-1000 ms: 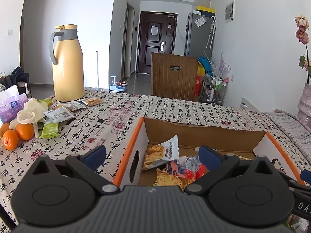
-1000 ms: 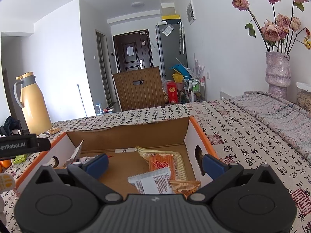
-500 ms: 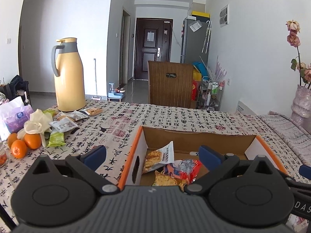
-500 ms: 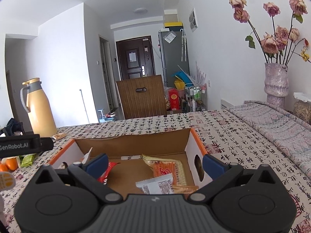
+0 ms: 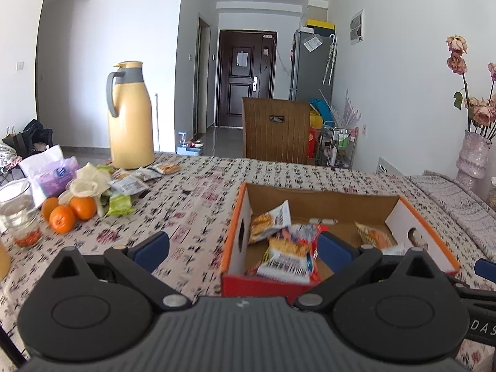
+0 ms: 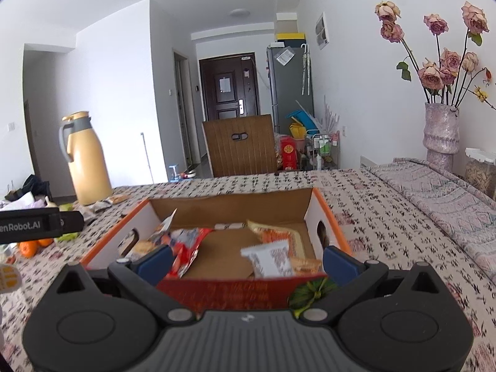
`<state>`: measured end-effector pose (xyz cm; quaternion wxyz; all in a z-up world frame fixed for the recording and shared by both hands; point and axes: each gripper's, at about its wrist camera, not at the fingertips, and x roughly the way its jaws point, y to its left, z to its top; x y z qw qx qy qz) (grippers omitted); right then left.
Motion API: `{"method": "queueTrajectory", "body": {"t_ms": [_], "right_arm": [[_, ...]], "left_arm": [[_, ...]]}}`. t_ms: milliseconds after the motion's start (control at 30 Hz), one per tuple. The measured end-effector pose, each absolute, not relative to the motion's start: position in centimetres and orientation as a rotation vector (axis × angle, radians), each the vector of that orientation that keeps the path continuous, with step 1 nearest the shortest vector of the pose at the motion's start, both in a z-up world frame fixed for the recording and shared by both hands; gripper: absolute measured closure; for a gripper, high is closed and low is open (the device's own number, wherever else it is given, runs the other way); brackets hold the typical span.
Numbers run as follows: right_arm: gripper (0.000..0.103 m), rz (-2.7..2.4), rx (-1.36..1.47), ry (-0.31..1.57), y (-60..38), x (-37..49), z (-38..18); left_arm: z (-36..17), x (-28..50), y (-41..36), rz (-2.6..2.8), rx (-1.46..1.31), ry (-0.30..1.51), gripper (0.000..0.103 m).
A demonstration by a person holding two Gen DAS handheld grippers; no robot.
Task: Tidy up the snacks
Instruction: 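Move both tools back to the snack pile in front of the box, then grasp a white snack packet with the right gripper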
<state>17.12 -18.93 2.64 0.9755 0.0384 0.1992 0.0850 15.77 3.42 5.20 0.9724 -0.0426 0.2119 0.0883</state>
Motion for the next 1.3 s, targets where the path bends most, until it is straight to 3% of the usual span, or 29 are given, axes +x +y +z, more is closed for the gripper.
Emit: {"method": "queueTrajectory", "body": {"t_ms": [900, 1000, 1167, 1300], "right_arm": [[0.001, 0.325, -0.03, 0.569, -12.5, 10.9, -1.5], [0.009, 0.347, -0.046, 0.582, -10.9, 10.7, -2.1], [0.033, 0.351, -0.088, 0.59, -9.1, 10.8, -3.3], [0.046, 0.337, -0.138, 0.563, -8.0, 10.3, -3.8]], "left_arm": [[-0.7, 8.6, 9.3, 0.216, -0.113, 0.574, 0.0], [-0.9, 8.2, 9.9, 0.208, -0.108, 0.577, 0.0], [-1.4, 7.9, 10.6, 0.179, -0.104, 0.582, 0.0], [-1.8, 7.8, 10.9, 0.156, -0.104, 0.589, 0.0]]}}
